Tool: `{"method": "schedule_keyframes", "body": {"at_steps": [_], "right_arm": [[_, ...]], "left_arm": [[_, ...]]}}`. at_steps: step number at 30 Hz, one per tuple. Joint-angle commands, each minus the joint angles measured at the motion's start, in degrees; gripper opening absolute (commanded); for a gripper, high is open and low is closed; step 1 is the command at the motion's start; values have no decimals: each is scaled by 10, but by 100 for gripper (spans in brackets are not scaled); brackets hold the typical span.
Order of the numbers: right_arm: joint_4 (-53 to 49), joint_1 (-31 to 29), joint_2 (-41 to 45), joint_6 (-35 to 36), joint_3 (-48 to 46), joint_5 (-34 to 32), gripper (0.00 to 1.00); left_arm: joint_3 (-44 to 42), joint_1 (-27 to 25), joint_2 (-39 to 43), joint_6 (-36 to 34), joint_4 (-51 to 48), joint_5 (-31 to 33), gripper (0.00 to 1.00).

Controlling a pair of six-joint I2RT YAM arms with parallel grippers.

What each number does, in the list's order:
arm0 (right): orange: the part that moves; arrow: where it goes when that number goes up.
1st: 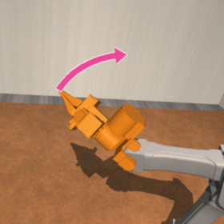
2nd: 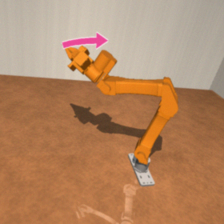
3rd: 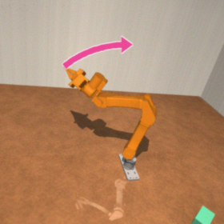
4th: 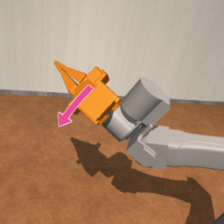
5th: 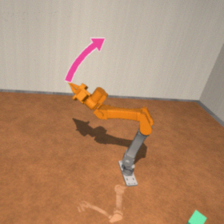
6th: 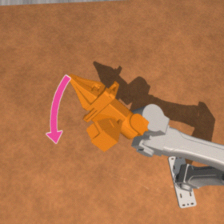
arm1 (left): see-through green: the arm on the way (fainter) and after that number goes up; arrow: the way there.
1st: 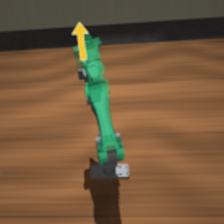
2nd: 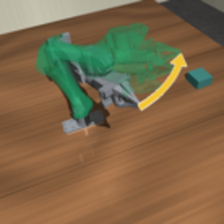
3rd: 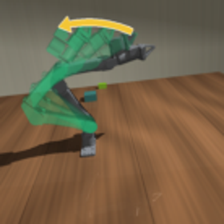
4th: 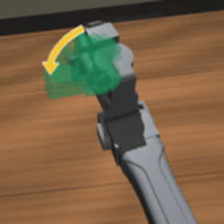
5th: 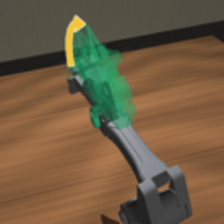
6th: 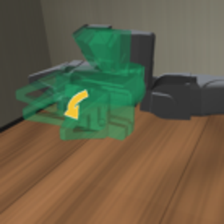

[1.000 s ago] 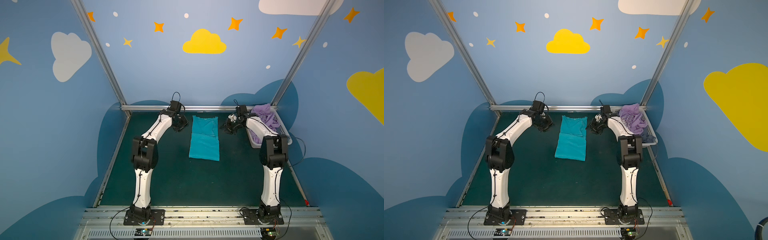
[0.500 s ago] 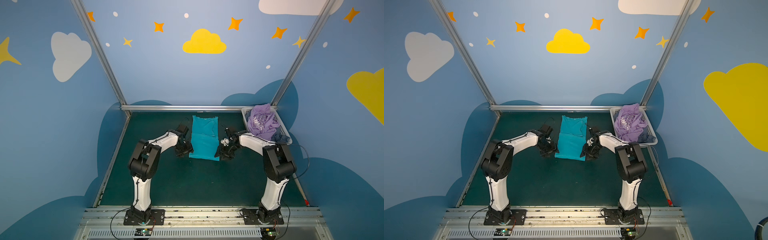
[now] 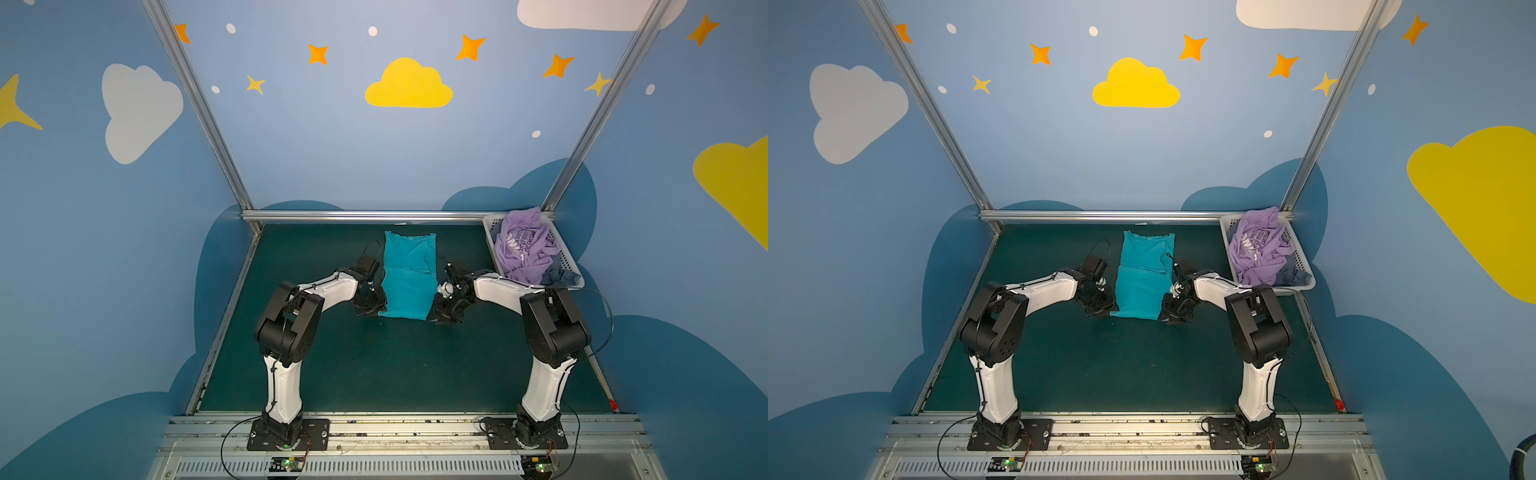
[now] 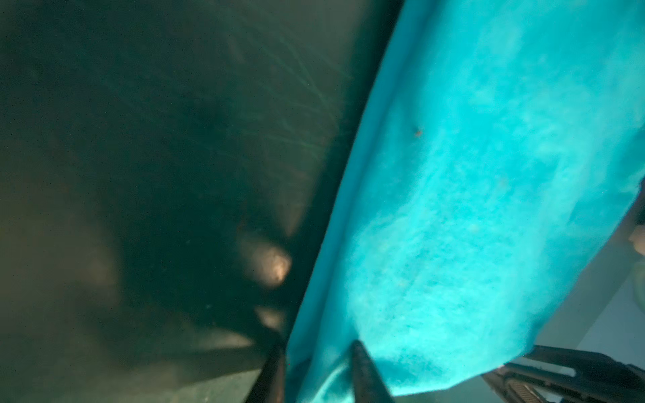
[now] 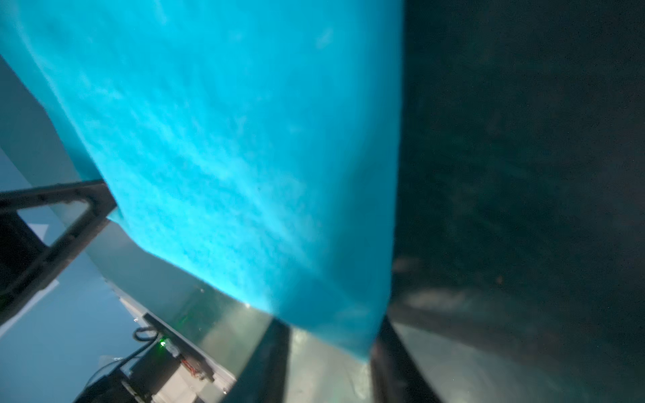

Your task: Fold and stack the t-shirts

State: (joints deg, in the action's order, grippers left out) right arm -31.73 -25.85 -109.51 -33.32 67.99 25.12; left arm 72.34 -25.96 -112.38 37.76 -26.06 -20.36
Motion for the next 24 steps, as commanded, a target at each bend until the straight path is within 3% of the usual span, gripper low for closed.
{"method": "schedule_keyframes", "body": {"at_steps": [1,4,14,24], "right_arm": [[39,4,-12,5,-15,2,14],[32,5,8,11,-18,9,0],[-51,-46,143,-8,-66,47,0],[-154,-52,296,-57,-73,67,0]], "left_arm": [[-11,-6,-19,-1,-21,1,14],[-6,-6,-11,-2,-32,-9,4],[-51,-56,147,-11,-121,21,4],[-65,-59,310,13,-183,48,4]]}}
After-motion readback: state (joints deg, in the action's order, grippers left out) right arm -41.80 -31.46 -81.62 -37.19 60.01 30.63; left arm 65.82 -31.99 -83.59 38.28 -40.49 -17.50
